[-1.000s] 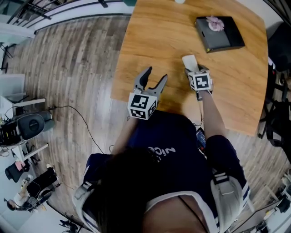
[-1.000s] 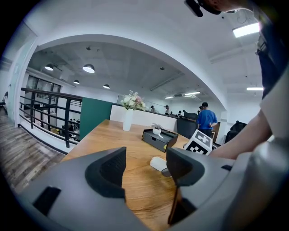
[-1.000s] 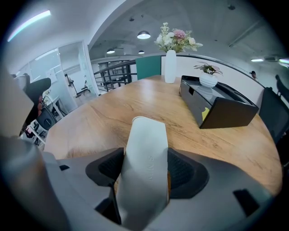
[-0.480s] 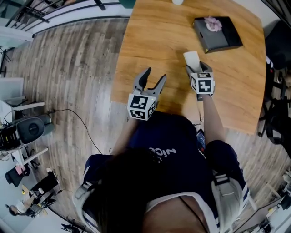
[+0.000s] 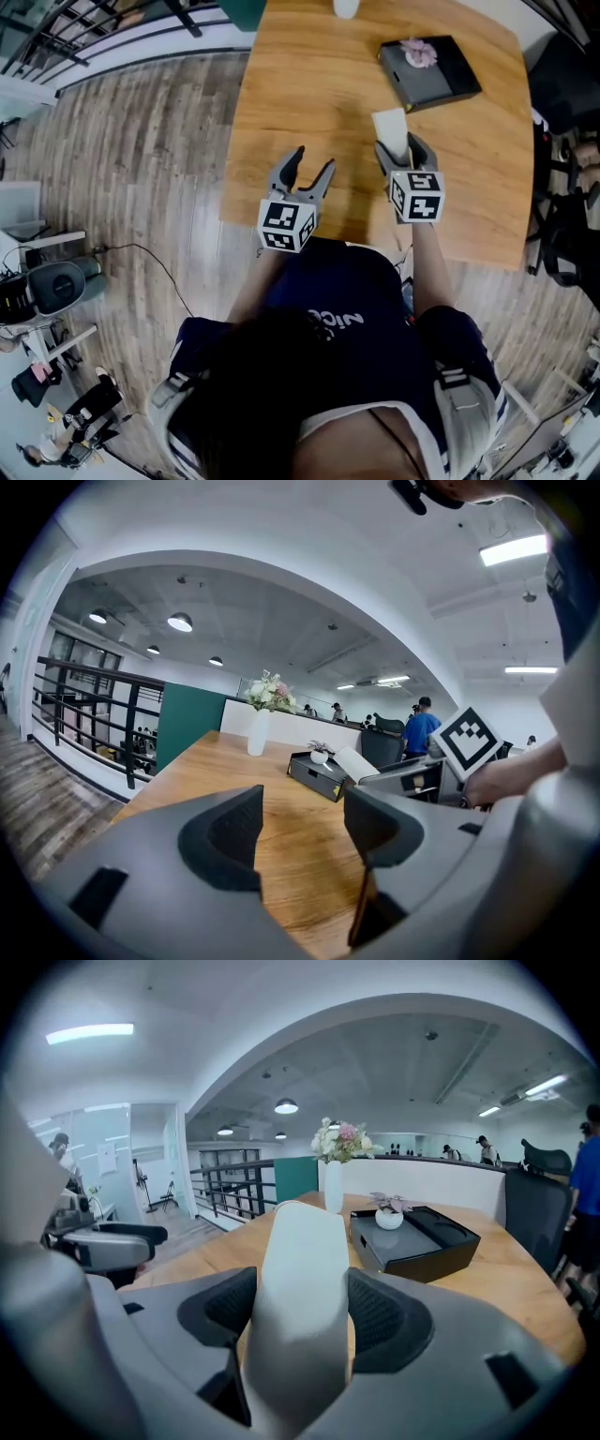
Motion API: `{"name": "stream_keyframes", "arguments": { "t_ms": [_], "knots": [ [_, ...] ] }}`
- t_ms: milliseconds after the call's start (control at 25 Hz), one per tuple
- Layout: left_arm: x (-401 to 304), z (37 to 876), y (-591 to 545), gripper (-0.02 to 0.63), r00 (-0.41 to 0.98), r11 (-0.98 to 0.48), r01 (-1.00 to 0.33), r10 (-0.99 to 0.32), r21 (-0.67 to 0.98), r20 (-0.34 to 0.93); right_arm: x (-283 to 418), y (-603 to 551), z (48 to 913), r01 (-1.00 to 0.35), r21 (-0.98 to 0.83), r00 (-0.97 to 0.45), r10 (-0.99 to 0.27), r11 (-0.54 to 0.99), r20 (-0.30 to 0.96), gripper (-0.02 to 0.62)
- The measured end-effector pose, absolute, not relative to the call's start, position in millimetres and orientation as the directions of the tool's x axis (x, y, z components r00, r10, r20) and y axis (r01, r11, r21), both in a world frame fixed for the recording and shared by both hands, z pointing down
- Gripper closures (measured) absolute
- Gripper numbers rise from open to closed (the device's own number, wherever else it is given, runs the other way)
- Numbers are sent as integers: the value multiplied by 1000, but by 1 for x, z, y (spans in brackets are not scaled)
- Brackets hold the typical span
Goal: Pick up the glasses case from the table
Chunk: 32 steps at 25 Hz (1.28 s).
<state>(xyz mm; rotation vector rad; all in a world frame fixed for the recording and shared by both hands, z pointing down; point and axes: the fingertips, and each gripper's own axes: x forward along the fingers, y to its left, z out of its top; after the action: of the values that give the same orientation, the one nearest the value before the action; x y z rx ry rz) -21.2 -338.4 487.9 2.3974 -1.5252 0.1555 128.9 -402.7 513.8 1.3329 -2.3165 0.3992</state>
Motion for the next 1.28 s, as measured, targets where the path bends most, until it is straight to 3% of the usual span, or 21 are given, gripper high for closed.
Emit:
{"name": "stream_keyframes", "arguments": {
  "t_ms": [480, 1000, 1160, 1280],
  "knots": [
    [-5, 463, -337, 334, 480, -460, -876, -858, 141, 185, 170, -334, 454, -933, -14, -348, -889, 360, 298, 279],
    [27, 462, -327, 340, 529, -525, -848, -829, 72, 180, 177, -315, 456, -936, 42, -321, -896, 350, 308, 279],
    [31, 462, -323, 421, 524, -521, -851, -831, 67, 184, 174, -316, 460, -928, 49, -335, -884, 369, 325, 279],
    [31, 460, -322, 588, 530, -527, -847, -830, 65, 173, 170, -316, 462, -924, 48, -343, -880, 378, 327, 279]
  ]
}}
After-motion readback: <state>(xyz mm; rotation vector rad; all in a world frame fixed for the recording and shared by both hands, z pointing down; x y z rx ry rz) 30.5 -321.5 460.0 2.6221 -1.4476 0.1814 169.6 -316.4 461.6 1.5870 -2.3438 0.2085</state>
